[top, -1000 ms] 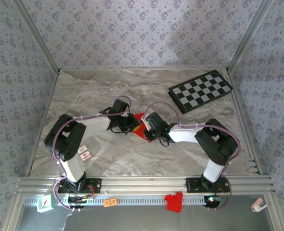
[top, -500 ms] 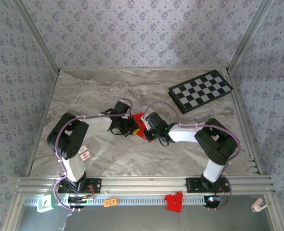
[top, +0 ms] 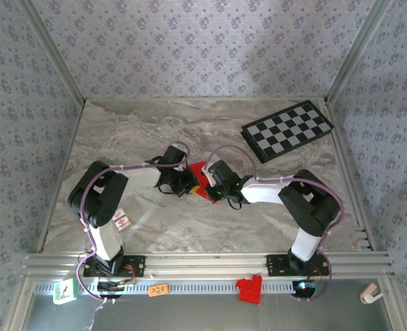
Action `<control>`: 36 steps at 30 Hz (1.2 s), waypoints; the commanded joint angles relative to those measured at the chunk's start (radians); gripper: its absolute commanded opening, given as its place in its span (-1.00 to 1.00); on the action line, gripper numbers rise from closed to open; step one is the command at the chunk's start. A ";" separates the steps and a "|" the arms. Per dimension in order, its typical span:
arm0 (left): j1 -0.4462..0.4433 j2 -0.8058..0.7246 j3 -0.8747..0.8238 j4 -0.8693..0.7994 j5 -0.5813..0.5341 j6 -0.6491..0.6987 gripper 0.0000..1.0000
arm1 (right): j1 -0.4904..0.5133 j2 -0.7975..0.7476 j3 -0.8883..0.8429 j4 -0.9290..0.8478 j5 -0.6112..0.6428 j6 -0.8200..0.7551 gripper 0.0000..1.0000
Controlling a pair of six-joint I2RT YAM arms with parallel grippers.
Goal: Fold a paper plane with a square sheet of paper (pick it up from the middle)
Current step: Third fold the triangle at the center of the table.
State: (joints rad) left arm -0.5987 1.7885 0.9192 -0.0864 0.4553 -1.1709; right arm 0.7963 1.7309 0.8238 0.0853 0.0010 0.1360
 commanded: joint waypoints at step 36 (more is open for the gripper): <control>-0.007 0.054 -0.007 -0.131 -0.090 0.011 -0.83 | -0.094 -0.135 0.108 -0.320 -0.353 0.268 -0.38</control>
State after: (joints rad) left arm -0.6025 1.7962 0.9203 -0.1112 0.4324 -1.1687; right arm 0.7025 1.5894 0.9527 -0.1875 -0.2134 0.3603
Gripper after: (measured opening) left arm 0.084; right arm 0.325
